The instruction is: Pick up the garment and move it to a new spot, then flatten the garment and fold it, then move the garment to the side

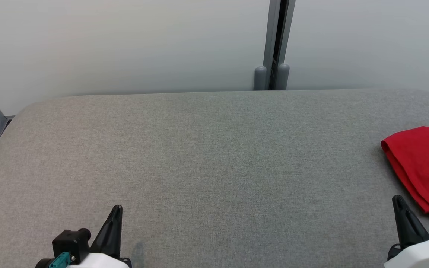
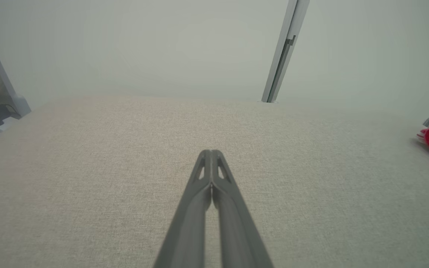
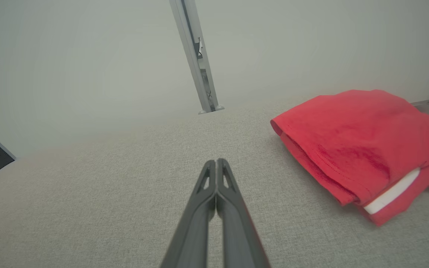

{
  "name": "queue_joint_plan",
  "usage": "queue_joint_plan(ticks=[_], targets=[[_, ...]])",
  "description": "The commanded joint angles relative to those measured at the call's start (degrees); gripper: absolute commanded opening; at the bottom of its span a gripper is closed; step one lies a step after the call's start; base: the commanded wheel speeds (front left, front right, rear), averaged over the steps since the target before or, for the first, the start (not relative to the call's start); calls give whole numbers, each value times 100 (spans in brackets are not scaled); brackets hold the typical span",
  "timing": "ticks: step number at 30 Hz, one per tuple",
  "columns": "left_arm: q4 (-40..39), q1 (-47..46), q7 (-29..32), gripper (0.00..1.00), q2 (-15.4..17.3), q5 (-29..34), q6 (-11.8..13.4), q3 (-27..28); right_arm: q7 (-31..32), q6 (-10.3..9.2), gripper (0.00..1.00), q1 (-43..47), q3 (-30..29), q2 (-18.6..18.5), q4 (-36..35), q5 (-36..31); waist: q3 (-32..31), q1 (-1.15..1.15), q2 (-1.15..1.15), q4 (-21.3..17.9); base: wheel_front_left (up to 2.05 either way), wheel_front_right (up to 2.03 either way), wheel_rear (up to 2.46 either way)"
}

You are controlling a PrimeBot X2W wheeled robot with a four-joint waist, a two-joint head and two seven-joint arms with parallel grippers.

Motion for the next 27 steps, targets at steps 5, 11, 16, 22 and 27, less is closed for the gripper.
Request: queue_joint_plan(ticks=[5, 11, 16, 22, 27], targets=[[76, -303, -48, 0, -85, -585, -207, 134, 191, 0, 0, -294, -228, -56, 104, 639, 3, 0, 0, -11, 0, 0, 0], [218, -422, -80, 0, -215, -1097, -382, 186, 361, 0, 0, -434, -404, -65, 271, 1186, 8, 0, 0, -22, 0, 0, 0], [323, -512, -107, 0, -315, -1497, -515, 226, 494, 0, 0, -545, -542, -73, 405, 1615, 11, 0, 0, -32, 0, 0, 0], [399, -595, -133, 0, -411, -1874, -642, 266, 620, 0, 0, -650, -671, -83, 532, 2025, 15, 0, 0, -41, 0, 0, 0], [468, -663, -155, 0, -502, -2227, -759, 305, 737, 0, 0, -748, -790, -94, 652, 2411, 19, 0, 0, -51, 0, 0, 0]])
